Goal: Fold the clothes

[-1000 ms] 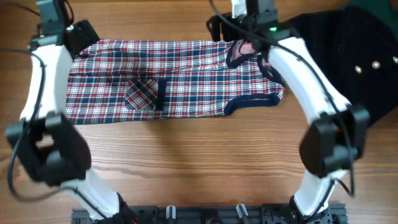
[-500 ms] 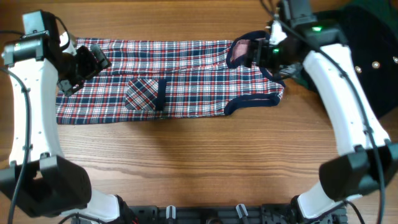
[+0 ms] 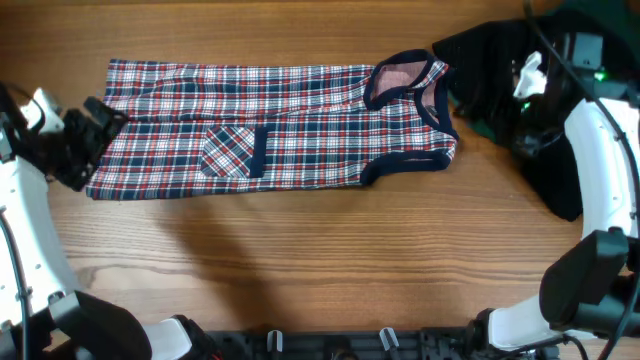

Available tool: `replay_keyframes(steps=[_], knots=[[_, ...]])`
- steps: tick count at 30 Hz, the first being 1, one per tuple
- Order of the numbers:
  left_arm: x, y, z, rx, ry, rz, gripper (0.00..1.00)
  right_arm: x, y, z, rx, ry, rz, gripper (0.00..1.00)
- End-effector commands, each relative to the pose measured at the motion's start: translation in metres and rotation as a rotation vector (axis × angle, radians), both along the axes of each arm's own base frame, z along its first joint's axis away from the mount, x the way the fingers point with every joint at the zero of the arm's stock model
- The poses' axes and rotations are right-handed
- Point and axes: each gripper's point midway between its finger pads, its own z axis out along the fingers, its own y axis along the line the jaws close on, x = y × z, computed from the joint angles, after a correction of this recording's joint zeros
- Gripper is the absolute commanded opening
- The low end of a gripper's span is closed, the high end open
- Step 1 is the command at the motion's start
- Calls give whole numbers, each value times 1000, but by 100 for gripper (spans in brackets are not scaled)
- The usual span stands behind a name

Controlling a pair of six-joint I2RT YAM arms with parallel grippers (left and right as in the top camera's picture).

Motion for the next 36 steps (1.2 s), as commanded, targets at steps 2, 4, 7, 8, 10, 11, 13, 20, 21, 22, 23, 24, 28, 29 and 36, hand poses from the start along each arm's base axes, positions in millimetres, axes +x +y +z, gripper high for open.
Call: replay_keyframes(steps=[2,4,7,8,10,11,13,20,21,22,23,24,28,29,36], knots=[[-17,7,-38,-98,2,30,100,-13,15,-30,58,1,87,100],[-22,10,-53,-128,-5,52,100,-19,17,-43,63,21,87,100],[-28,16,-72,-125,-7,76,100,-24,17,-51,62,33,93,100],[-29,19,-81,-106,-6,84,100,-23,17,-51,62,28,94,100],[-30,26,-91,-65,-2,97,100,-22,18,-52,60,21,96,100],[-31,31,-98,-32,1,108,100,-23,19,-54,59,24,99,100],[-35,44,-112,24,45,151,100,-29,21,-59,61,44,103,100],[-44,86,-140,190,161,279,100,-41,24,-73,71,85,99,100],[-43,90,-142,204,162,286,100,-42,23,-74,71,86,100,100],[-44,96,-143,224,172,314,100,-42,24,-74,72,87,99,100],[-44,100,-146,235,179,328,100,-42,24,-75,71,88,99,100],[-42,102,-150,234,179,327,100,-42,24,-75,71,87,99,100],[-37,105,-173,213,197,343,100,-42,24,-75,72,87,99,100],[-37,105,-177,208,206,342,100,-43,24,-75,72,88,99,100],[-32,104,-187,182,198,345,95,-42,24,-75,72,86,98,100]])
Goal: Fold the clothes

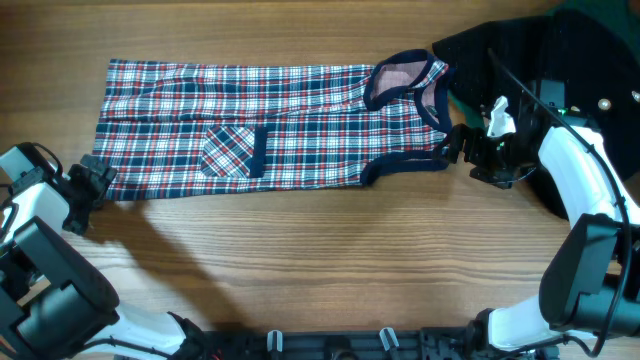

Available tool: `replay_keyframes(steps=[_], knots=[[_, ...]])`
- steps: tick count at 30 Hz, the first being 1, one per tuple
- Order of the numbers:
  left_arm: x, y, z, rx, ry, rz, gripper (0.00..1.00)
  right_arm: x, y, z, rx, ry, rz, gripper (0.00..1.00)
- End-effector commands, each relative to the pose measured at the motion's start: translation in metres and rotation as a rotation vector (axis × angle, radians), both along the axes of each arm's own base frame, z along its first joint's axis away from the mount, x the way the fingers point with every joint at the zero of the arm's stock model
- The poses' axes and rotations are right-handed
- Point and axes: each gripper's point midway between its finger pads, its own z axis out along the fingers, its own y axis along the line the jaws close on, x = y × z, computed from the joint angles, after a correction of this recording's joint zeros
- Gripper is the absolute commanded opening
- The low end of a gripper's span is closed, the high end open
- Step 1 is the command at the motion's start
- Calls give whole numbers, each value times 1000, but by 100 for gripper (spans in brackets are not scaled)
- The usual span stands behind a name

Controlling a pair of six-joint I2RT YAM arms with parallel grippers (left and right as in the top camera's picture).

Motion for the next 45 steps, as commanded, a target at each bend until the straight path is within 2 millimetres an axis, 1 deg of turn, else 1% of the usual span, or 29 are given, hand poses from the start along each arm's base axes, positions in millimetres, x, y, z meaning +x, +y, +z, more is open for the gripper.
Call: replay_keyframes(steps=[1,2,7,11,13,15,17,19,21,22,24,25,27,31,33,35,36,39,40,45], knots=[[-2,-3,-11,-38,7,32,93,-2,5,0,13,-9,22,100],[-1,-4,-13,-42,9,33,91,-2,5,0,13,-8,23,100],[3,-13,-27,-75,21,10,85,-2,5,0,13,-10,25,100],[13,-12,-26,-63,-10,17,80,-2,5,0,12,-10,26,100],[17,-9,-23,-65,-36,54,72,-1,5,0,12,-12,26,100],[21,-10,-22,-65,-47,54,64,-1,5,0,12,-12,26,100],[24,-14,-22,-68,-49,41,61,-1,5,0,12,-12,27,100],[27,-21,-23,-71,-45,22,52,-1,5,0,12,-13,26,100],[31,-28,-23,-71,-45,1,49,-1,5,0,12,-12,26,100],[33,-31,-22,-72,-45,-8,43,-2,5,0,12,-9,26,100],[36,-36,-22,-81,-50,-22,14,-3,5,-1,13,-3,26,99],[36,-37,-22,-88,-55,-25,4,-4,5,-1,14,0,23,96],[39,-39,-18,-102,-73,-31,4,-4,5,-1,13,0,23,96],[44,-37,0,-84,-116,-34,4,-5,-7,-6,-50,35,-36,94],[47,-35,18,-59,-151,-37,4,-7,-9,-8,-66,49,-49,91],[50,-33,41,-26,-199,-41,4,-10,-15,-10,-92,86,-96,91],[53,-31,60,2,-240,-44,4,-10,-15,-10,-90,87,-105,91],[54,-30,78,30,-281,-47,4,-1,-9,-9,-97,46,-82,91],[54,-30,82,35,-288,-48,4,3,-5,-9,-99,29,-70,91],[49,-33,77,18,-264,-46,4,17,11,-10,-154,-28,-50,87]])
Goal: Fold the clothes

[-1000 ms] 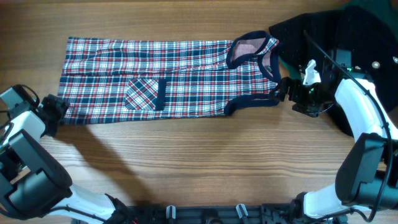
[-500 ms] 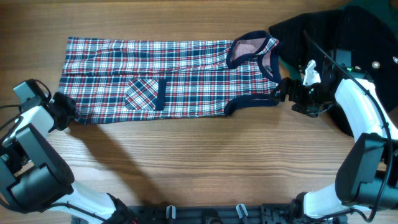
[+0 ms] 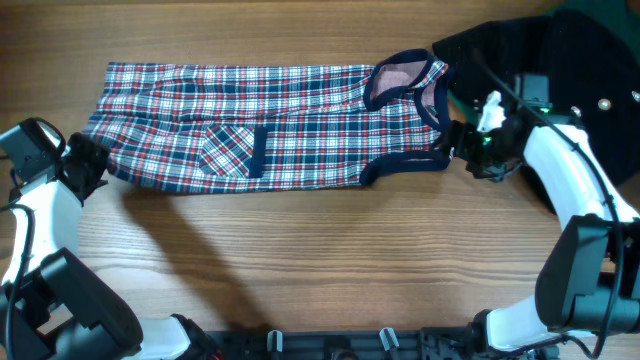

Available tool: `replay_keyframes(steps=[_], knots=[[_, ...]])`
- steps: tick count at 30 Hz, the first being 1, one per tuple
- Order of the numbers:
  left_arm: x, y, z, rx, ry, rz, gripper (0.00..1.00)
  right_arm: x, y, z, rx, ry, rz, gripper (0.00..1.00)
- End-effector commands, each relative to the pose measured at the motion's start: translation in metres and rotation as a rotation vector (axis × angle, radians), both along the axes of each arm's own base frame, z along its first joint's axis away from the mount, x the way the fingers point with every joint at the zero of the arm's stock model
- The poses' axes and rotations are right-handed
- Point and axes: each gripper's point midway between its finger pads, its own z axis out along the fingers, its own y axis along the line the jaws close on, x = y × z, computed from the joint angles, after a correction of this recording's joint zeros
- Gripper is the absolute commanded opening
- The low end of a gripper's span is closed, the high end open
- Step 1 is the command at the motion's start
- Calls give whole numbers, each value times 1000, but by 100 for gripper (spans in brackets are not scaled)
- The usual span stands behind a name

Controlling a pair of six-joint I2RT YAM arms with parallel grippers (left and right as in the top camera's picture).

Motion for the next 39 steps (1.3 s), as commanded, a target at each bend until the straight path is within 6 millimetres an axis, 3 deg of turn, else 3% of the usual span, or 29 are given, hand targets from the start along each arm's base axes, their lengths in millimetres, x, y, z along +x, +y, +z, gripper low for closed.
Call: replay_keyframes(steps=[1,4,8,14,16,23,30,39], knots=[[-1,-1,3,0,-6,3,4,3,7,-7,-53,-11,-18,86],[-1,-1,3,0,-5,3,4,-1,1,-22,-103,3,-65,77],[-1,-1,3,2,-5,0,4,-9,-16,-43,-199,10,-113,74],[-2,-2,1,-1,2,-1,4,0,-11,-60,-167,-98,-106,70],[-3,-2,1,0,4,-3,4,2,-11,-62,-165,-115,-107,65],[-5,-3,-1,-6,18,-1,4,24,-9,-52,-150,-211,-109,35],[-7,-3,-3,0,30,1,4,35,-1,-47,-100,-260,-96,35],[-7,-3,-3,-2,32,1,4,38,16,-47,-105,-282,-53,26]])
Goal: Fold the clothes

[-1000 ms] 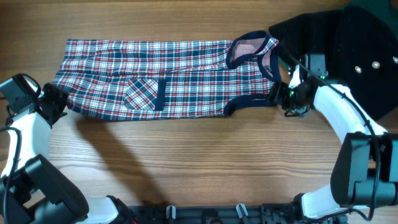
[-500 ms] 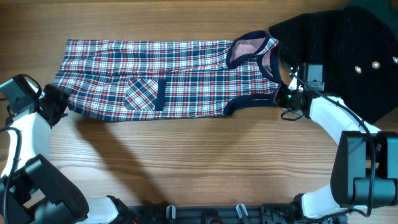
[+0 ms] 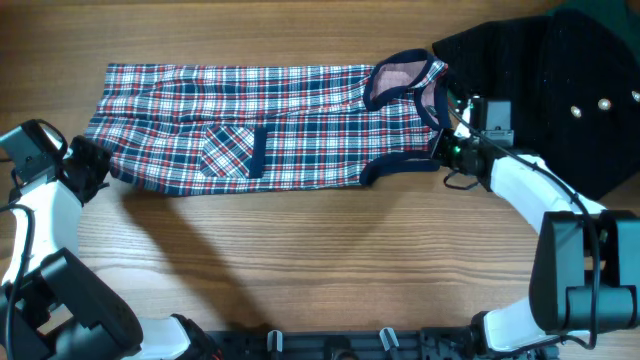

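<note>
A red, white and navy plaid sleeveless garment [image 3: 270,125] lies spread flat across the table, neck opening to the right and a chest pocket [image 3: 235,152] facing up. My left gripper [image 3: 92,165] is at its lower left hem corner, shut on the cloth. That corner is drawn up and inward, so the hem slants. My right gripper [image 3: 447,150] sits against the navy-trimmed shoulder edge at the garment's lower right. Its jaws are too small and dark to tell apart.
A black garment [image 3: 545,90] with pale buttons is heaped at the back right, just behind the right arm. Bare wooden table [image 3: 320,260] runs along the front. The arm bases stand at the near edge.
My right gripper has moved a little left, from just off the shoulder edge to touching it. More of the black garment shows. The left gripper and the plaid garment are unchanged.
At first my left gripper was beside the flat hem and my right one over the black heap. Then the left sat lower left, off the cloth, and the right came near the shoulder. After that the left held the hem corner pulled inward. Now the right touches the shoulder.
</note>
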Available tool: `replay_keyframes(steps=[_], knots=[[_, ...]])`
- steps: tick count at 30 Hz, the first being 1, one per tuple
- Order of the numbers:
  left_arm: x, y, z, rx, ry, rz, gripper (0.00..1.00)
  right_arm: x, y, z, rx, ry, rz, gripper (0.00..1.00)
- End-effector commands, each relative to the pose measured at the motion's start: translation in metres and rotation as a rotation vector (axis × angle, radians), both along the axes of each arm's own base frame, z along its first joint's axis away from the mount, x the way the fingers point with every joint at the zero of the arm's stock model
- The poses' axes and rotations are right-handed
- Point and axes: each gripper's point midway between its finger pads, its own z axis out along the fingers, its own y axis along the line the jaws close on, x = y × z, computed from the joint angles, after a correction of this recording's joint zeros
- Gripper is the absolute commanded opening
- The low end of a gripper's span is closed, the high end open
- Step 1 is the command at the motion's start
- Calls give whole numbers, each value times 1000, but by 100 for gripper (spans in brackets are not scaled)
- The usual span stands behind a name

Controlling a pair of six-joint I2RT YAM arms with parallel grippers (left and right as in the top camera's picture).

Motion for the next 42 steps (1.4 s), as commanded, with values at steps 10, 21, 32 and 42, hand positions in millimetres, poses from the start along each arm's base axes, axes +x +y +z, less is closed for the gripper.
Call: replay_keyframes(steps=[10,21,32,42], knots=[[-3,0,1,14,11,3,4,-8,-23,-12,-126,44,-65,26],[-4,0,0,12,14,3,4,-25,-13,-19,-77,120,-30,27],[-4,0,0,11,14,3,4,-39,19,29,-16,57,155,49],[-5,-1,-1,7,20,2,4,-35,93,20,-119,-36,421,57]])
